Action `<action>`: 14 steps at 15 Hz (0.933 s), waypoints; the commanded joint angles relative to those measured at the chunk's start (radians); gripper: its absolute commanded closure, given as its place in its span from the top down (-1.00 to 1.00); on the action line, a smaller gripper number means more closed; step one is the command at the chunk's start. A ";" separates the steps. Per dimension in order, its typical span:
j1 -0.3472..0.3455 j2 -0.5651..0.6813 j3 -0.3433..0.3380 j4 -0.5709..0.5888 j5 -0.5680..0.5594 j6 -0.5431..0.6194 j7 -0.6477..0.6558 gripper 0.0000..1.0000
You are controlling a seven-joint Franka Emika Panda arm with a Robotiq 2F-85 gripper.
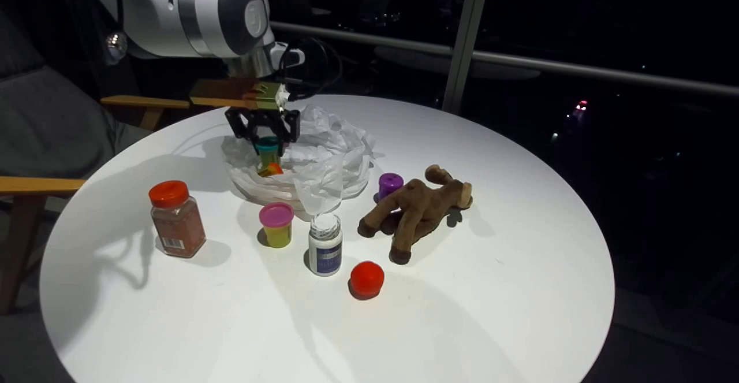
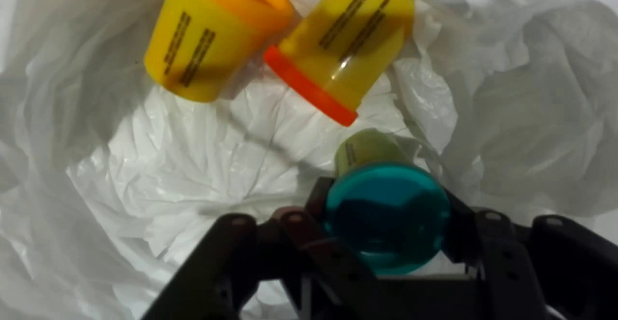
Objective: Remove the objects from the white plastic and put them on the table
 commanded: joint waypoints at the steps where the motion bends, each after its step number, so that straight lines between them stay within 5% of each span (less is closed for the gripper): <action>1: 0.050 -0.101 -0.037 -0.030 -0.036 -0.021 0.053 -0.61; 10: 0.083 -0.343 0.031 -0.213 -0.014 -0.235 0.152 -0.61; 14: 0.072 -0.320 0.073 -0.337 -0.014 -0.184 0.137 -0.61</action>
